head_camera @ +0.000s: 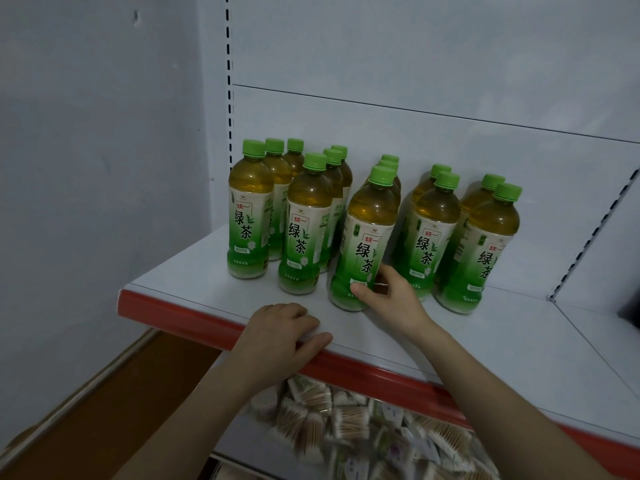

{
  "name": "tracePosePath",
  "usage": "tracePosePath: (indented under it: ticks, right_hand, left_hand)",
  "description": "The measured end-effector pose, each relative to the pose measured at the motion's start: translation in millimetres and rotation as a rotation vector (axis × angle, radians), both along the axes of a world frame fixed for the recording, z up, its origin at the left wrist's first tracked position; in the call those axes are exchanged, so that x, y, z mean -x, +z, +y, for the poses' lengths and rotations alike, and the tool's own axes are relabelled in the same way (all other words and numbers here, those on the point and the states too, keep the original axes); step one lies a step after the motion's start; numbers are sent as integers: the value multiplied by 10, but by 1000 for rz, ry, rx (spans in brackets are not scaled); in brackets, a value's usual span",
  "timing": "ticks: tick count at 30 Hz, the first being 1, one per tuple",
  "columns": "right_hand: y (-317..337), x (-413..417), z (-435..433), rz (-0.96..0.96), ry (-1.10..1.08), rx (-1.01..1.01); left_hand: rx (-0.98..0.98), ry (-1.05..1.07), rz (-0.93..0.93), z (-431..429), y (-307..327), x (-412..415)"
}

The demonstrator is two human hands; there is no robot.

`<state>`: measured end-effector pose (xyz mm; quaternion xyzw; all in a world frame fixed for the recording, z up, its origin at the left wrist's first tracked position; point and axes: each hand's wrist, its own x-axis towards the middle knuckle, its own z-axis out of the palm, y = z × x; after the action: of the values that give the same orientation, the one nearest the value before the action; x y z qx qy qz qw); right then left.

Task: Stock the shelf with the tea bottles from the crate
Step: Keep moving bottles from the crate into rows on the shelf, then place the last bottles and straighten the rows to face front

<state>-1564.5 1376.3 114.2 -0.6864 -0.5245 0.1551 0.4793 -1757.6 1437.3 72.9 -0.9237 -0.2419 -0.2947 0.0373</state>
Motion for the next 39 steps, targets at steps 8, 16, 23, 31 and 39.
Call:
tracePosePath:
  ticks: [8,16,23,31,39]
  right_hand:
    - [57,23,-47,6,49,17]
    - [302,-96,-404,-563,62,202]
    - [427,408,-405,-713,248,78]
    - [-90,1736,50,-705,614,68]
    - [-1315,3213,51,-673,952,336]
  left_hand:
    - [-21,7,17,-18,-3,9]
    - [-81,178,58,-280,42,80]
    - [-73,294,-35,-719,-84,484]
    - [178,682,98,-1221,-576,1606]
    - [441,1064,184,-2096,-1512,3081]
